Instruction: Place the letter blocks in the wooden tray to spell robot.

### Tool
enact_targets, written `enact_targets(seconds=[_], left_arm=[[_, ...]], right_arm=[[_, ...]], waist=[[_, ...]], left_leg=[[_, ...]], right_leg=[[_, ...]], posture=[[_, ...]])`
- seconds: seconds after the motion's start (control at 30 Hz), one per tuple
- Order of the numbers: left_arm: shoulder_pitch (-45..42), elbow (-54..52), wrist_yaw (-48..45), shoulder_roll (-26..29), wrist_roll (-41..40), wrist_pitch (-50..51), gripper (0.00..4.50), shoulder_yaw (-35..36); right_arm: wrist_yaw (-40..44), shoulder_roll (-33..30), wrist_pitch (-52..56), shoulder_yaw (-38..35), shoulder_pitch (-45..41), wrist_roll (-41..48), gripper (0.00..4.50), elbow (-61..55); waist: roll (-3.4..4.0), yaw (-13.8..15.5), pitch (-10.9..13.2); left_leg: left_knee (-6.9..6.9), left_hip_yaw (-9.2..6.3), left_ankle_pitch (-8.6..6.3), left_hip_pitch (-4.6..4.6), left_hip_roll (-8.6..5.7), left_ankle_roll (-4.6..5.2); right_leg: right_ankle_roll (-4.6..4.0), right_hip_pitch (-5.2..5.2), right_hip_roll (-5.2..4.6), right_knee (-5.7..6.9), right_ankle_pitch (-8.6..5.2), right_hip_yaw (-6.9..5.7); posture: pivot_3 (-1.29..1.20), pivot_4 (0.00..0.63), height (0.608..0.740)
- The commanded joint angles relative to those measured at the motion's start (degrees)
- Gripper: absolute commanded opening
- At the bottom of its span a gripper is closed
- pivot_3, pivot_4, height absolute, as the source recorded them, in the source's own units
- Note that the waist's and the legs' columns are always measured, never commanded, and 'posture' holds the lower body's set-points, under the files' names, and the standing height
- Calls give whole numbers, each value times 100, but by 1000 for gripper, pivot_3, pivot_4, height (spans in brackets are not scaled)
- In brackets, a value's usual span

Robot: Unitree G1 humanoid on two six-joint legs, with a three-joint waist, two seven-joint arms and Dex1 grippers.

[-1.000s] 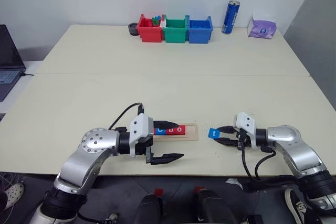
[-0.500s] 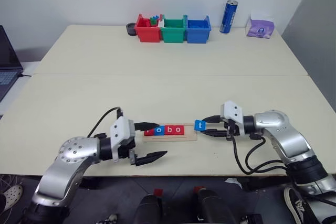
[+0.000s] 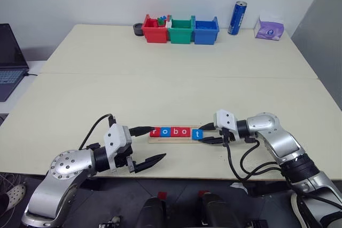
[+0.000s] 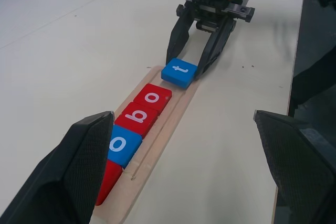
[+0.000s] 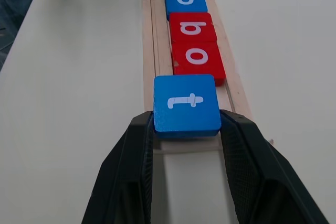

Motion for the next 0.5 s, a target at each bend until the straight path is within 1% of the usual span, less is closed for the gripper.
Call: enact_targets(seconds=[0.03,0.5], left_arm=[[0,-231,57,22,-91,-12,4500,95],[-138,-207,62,48,-125,46,4500,6]], right_arm=[[80,27,-180,-32,-153,-37,1461,22],[19,199,-409,-18,-334,-277,1461,415]], waist=[[0,-1,0],[0,-3,0]], left_leg=[[0,0,0,0,0,0],[-1,1,0,1,0,0]], right_leg=[[0,0,0,0,0,0],[-2,0,2,0,1,1]], posture=[[0,150,740],[0,150,740]])
